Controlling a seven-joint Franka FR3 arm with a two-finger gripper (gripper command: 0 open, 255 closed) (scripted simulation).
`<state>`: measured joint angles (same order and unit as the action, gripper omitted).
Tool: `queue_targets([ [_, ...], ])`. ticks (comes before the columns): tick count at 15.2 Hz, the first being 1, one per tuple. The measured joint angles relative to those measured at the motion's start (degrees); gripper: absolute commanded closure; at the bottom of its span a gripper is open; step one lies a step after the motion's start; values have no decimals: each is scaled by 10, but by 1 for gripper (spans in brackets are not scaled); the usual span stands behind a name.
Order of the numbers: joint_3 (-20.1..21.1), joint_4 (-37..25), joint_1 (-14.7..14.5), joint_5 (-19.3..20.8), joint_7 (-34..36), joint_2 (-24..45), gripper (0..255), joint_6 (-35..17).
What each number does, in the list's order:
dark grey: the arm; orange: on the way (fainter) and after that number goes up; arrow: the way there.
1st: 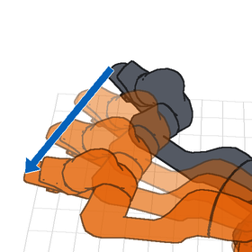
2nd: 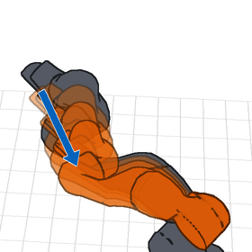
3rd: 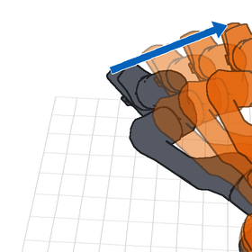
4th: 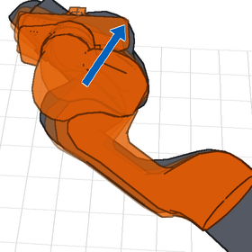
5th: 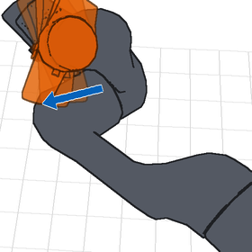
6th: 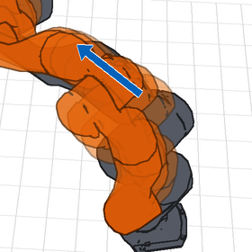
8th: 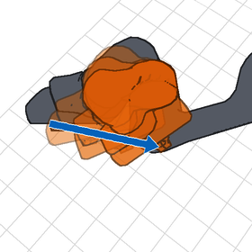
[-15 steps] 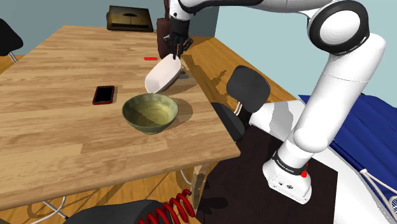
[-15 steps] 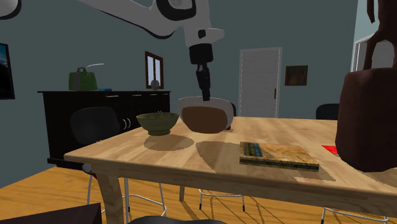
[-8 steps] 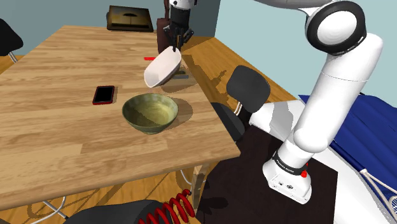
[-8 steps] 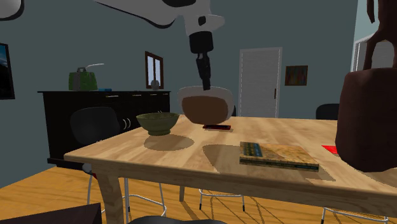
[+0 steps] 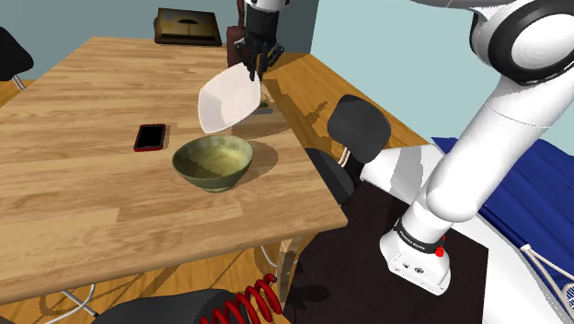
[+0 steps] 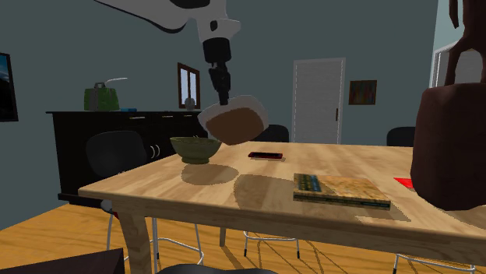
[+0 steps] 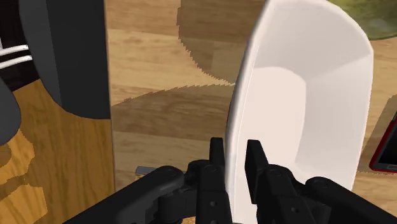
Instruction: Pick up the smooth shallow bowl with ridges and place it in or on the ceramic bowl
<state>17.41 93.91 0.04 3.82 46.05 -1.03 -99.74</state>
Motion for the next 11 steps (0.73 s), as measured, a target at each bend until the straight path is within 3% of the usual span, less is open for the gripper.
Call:
queue_targets([
  [11,60,87,-55,-35,107,-113,255,26],
])
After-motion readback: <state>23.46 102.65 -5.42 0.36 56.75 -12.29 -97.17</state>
